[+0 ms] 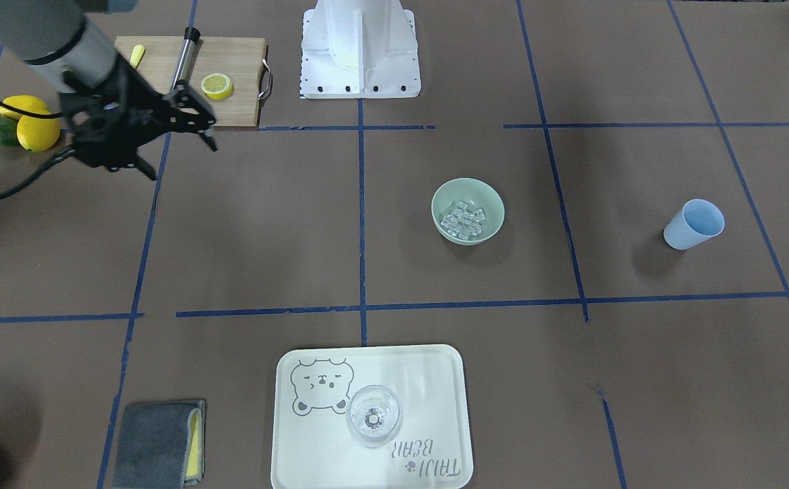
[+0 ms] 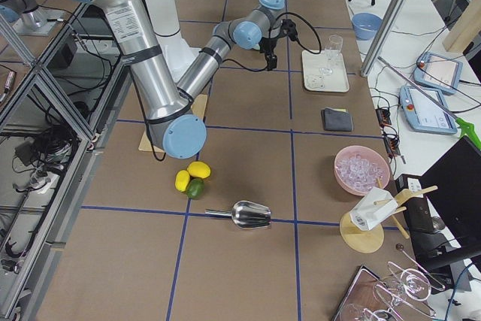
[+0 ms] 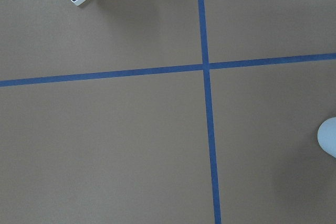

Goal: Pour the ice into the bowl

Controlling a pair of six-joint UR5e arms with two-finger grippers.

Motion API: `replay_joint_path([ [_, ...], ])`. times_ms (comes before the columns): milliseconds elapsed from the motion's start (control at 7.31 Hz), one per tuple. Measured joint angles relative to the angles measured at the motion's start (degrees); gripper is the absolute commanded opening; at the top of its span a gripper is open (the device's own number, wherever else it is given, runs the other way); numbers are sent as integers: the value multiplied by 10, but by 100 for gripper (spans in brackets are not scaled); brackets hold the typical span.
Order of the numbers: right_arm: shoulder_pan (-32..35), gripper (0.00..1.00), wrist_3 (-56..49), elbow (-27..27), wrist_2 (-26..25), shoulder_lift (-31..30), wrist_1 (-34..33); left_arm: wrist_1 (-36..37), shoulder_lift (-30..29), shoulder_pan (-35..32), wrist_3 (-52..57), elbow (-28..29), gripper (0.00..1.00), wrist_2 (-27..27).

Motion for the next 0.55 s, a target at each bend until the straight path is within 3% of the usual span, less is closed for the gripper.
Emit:
replay_joint_path([
  [273, -99, 100, 124, -93, -117, 121, -1, -3, -3, 0, 0, 0, 100, 0],
  [547, -161, 100, 207, -229, -198, 235, 23, -9, -4, 0, 0, 0, 100, 0],
])
